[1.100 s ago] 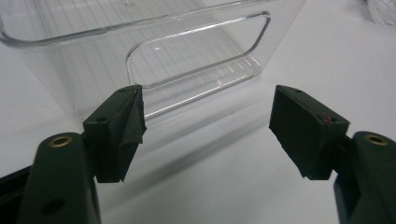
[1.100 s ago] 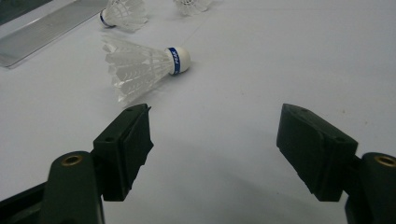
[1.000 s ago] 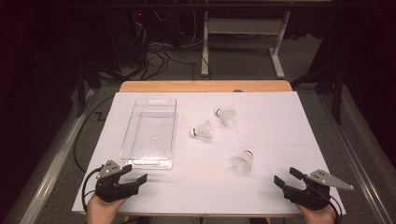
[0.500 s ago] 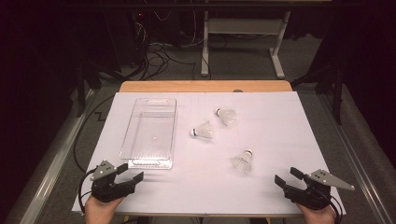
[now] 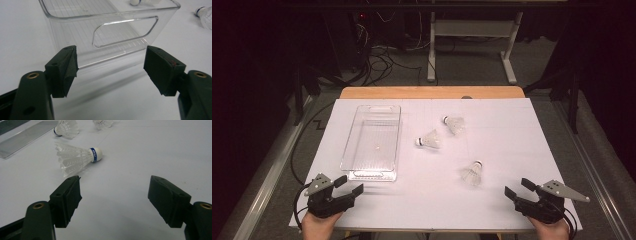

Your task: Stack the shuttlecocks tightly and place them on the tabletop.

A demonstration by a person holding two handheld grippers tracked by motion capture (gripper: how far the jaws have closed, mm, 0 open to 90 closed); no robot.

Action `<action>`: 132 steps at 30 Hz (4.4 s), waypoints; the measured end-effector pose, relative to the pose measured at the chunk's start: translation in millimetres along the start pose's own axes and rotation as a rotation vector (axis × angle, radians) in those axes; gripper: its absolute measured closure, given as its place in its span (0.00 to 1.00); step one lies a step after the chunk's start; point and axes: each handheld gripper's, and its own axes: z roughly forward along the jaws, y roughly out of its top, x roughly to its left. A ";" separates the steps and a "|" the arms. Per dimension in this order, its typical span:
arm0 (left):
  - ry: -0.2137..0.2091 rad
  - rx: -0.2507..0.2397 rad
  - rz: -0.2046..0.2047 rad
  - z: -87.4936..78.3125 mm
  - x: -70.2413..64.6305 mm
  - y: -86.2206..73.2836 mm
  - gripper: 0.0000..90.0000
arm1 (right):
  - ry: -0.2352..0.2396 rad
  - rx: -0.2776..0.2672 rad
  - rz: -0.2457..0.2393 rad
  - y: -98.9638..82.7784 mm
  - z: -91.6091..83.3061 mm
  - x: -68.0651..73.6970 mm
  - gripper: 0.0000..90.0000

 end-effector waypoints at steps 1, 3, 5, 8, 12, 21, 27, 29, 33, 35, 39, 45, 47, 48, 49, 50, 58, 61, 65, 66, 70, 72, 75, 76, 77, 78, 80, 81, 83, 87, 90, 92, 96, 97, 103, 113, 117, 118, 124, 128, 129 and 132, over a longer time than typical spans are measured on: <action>0.002 -0.005 -0.002 -0.5 0.2 -0.2 0.32 | 0.000 -0.002 0.004 0.9 0.3 0.4 0.30; 0.005 -0.011 -0.007 -1.4 1.2 -0.2 0.32 | 0.000 -0.004 0.002 2.8 1.1 1.3 0.30; 0.004 -0.012 -0.010 -1.4 1.8 -0.2 0.32 | 0.013 0.005 0.002 3.9 1.8 2.4 0.34; 0.002 -0.010 -0.008 -1.1 1.2 -0.2 0.32 | 0.021 0.009 -0.015 5.3 3.0 3.6 0.33; 0.001 -0.003 -0.007 0.2 0.8 -0.7 0.32 | 0.023 0.007 -0.013 7.8 4.2 3.5 0.32; 0.008 -0.007 -0.007 -0.3 0.7 -0.9 0.30 | 0.013 0.002 -0.009 18.0 10.3 3.0 0.31; 0.009 -0.011 -0.006 -0.2 0.4 -1.1 0.29 | 0.024 0.012 -0.007 24.3 20.3 5.1 0.30; 0.008 -0.010 -0.004 -0.1 0.1 -1.2 0.29 | 0.030 0.011 0.005 26.3 22.9 4.6 0.31; 0.009 -0.003 0.001 0.1 0.0 -1.2 0.29 | 0.041 0.033 0.015 30.8 27.2 4.0 0.32; 0.007 0.000 0.002 0.1 -0.2 -1.2 0.30 | 0.049 0.045 0.025 33.3 29.1 4.4 0.33; 0.007 0.005 0.002 -0.2 -0.1 -1.6 0.30 | 0.048 0.050 0.017 38.6 33.5 5.8 0.34; 0.007 0.003 0.001 -0.5 -0.1 -1.9 0.30 | 0.052 0.058 0.008 45.7 41.0 7.4 0.37; 0.006 0.003 0.001 -0.6 -0.1 -1.9 0.30 | 0.058 0.061 0.011 48.3 43.4 7.6 0.38; 0.006 0.002 0.001 -0.7 -0.1 -1.9 0.30 | 0.059 0.065 0.018 49.8 44.7 8.0 0.38; 0.005 0.000 0.002 -0.8 -0.2 -1.9 0.30 | 0.060 0.071 0.018 51.3 46.0 8.1 0.39; 0.005 -0.003 0.002 -0.8 -0.3 -2.0 0.30 | 0.061 0.078 0.020 52.8 47.6 8.3 0.39; 0.012 0.004 0.024 -0.8 -2.5 -2.2 0.30 | 0.060 0.116 0.025 62.8 55.7 8.6 0.43; 0.014 0.003 0.026 -1.3 -2.5 -2.1 0.30 | 0.061 0.134 0.025 65.8 58.8 7.2 0.45; 0.015 0.002 0.028 -1.6 -2.5 -2.0 0.30 | 0.072 0.172 0.028 70.8 64.0 5.4 0.49; 0.015 0.002 0.029 -1.6 -2.5 -2.0 0.30 | 0.073 0.176 0.029 71.9 65.1 5.1 0.49; 0.021 0.003 0.032 -1.5 -2.7 -2.0 0.30 | 0.073 0.194 0.027 76.7 69.8 4.6 0.50; 0.023 0.005 0.034 -1.3 -2.8 -2.1 0.30 | 0.073 0.203 0.018 79.2 72.4 4.1 0.50; 0.022 0.004 0.034 -1.4 -2.8 -2.1 0.30 | 0.072 0.216 0.012 82.9 75.8 4.7 0.50; 0.023 0.004 0.033 -1.4 -2.7 -2.1 0.30 | 0.071 0.222 0.008 84.2 77.2 5.1 0.50; 0.022 0.004 0.033 -1.5 -2.7 -2.0 0.30 | 0.071 0.227 0.004 85.4 78.6 5.6 0.50; 0.022 0.004 0.034 -1.5 -2.7 -2.0 0.30 | 0.071 0.234 0.003 86.6 79.9 6.2 0.50; 0.022 0.004 0.035 -1.5 -2.8 -2.1 0.30 | 0.069 0.240 -0.003 89.0 82.8 7.4 0.50; 0.022 0.003 0.035 -1.6 -2.8 -2.0 0.30 | 0.067 0.245 -0.005 90.2 84.2 8.0 0.50; 0.023 0.002 0.036 -1.9 -2.7 -1.9 0.30 | 0.067 0.259 -0.005 93.0 87.2 9.5 0.50; 0.022 0.002 0.036 -2.3 -2.2 -1.5 0.30 | 0.064 0.277 -0.017 98.1 92.2 12.4 0.52; 0.023 0.003 0.035 -2.0 -2.3 -1.6 0.30 | 0.061 0.281 -0.022 103.1 95.2 13.6 0.52; 0.023 0.002 0.033 -2.0 -2.6 -1.6 0.30 | 0.056 0.284 -0.025 106.8 97.2 14.4 0.53; 0.024 0.003 0.033 -2.0 -2.8 -1.6 0.30 | 0.058 0.296 -0.027 113.5 101.9 17.4 0.55; 0.023 0.001 0.033 -2.1 -2.8 -1.6 0.30 | 0.057 0.300 -0.031 115.0 103.3 18.0 0.55; 0.014 0.000 0.030 -2.5 -2.2 -1.2 0.30 | 0.052 0.315 -0.027 121.0 113.4 19.6 0.57; 0.017 0.001 0.026 -3.0 -1.3 -0.5 0.30 | 0.037 0.332 -0.018 132.1 130.3 21.8 0.58; 0.013 0.004 0.028 -3.1 -1.1 -0.4 0.30 | 0.038 0.339 -0.026 136.2 136.5 23.8 0.59; 0.010 0.003 0.027 -3.3 -1.0 -0.3 0.31 | 0.037 0.341 -0.026 137.1 138.2 24.0 0.59; 0.016 -0.005 0.035 -4.9 -0.8 -0.3 0.32 | 0.033 0.355 -0.023 142.6 148.6 25.1 0.58; 0.017 -0.002 0.038 -4.7 -1.4 -0.2 0.32 | 0.032 0.362 -0.027 147.5 154.3 29.4 0.58; 0.017 0.001 0.040 -4.8 -1.5 -0.2 0.32 | 0.031 0.365 -0.030 148.9 155.5 30.2 0.58; 0.020 -0.002 0.044 -4.6 -2.1 -0.5 0.32 | 0.036 0.362 -0.034 153.3 158.5 34.1 0.58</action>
